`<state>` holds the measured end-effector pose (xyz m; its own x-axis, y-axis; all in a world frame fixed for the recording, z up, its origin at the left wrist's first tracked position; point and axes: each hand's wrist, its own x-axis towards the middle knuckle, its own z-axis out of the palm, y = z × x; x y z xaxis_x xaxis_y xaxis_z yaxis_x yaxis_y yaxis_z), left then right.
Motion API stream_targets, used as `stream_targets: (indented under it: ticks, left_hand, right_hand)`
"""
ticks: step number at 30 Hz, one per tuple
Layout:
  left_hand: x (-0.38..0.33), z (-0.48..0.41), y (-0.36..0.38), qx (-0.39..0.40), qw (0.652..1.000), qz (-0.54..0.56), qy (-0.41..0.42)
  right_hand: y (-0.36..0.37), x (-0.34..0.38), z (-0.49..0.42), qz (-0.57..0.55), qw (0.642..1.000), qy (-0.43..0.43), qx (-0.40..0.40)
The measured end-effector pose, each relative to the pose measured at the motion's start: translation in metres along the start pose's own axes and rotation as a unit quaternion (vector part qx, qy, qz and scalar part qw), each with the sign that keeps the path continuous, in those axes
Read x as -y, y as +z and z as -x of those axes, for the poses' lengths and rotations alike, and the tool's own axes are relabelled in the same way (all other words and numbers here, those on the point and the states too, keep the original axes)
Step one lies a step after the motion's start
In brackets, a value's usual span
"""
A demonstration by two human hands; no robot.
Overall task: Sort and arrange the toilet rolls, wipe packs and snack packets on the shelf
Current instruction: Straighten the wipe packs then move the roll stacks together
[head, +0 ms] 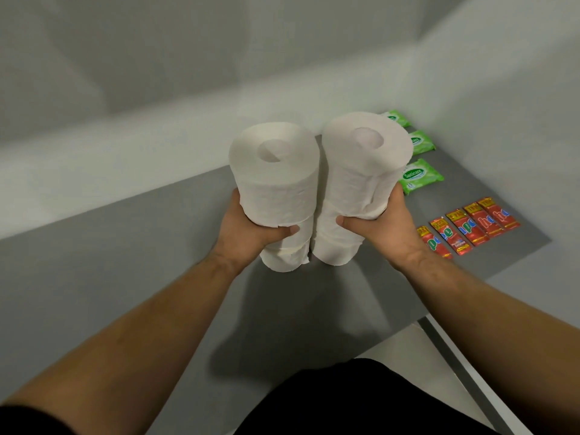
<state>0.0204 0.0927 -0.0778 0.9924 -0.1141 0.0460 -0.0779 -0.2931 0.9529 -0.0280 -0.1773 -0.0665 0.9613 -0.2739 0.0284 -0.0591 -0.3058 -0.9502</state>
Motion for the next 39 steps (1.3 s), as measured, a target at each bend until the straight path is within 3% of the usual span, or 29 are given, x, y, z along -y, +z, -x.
stream_targets:
  ticks: [8,12,22,26,33,39]
  left_hand:
    - [0.01,0.001,0.004,0.029,1.0,-0.009,-0.005]
    - [0.022,0.01,0.007,0.058,0.998,-0.021,0.002]
    - [0.037,0.011,0.006,0.047,0.997,-0.027,-0.047]
    - [0.039,0.018,0.011,0.069,0.996,-0.046,-0.031]
    - [0.042,0.011,0.016,0.031,0.997,-0.057,-0.03]
    - [0.035,0.008,0.01,0.091,0.994,-0.064,-0.021]
  right_hand:
    - [0.002,-0.016,-0.004,-0.008,0.997,0.022,0.073]
    - [-0.001,-0.028,-0.003,0.04,0.991,0.064,0.114]
    - [0.005,-0.038,-0.003,0.093,0.991,0.055,0.079]
    - [0.011,-0.042,0.001,0.105,0.989,0.064,0.08]
    - [0.017,-0.043,0.004,0.15,0.985,0.058,0.057]
    - [0.012,-0.035,0.006,0.123,0.987,0.046,0.089]
